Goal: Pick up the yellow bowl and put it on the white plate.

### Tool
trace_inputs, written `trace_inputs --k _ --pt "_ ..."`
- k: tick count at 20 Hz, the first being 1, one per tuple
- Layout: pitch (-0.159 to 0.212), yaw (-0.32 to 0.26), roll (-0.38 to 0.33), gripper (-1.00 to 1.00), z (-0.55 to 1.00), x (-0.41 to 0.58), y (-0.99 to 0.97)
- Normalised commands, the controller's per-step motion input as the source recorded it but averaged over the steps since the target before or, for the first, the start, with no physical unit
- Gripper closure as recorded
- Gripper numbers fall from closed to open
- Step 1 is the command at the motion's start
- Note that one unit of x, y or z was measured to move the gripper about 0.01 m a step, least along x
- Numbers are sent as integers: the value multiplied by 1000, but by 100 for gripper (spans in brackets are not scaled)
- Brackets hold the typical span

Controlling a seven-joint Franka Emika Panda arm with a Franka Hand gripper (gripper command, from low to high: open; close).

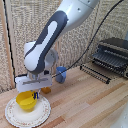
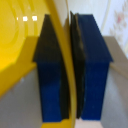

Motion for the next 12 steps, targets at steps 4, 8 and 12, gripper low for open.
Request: trace_inputs --k 4,8,12 --pt "-39 1 0 100 -219 118 0" --pt "-81 -23 17 -100 10 79 14" --pt "5 9 72 -100 410 151 -14"
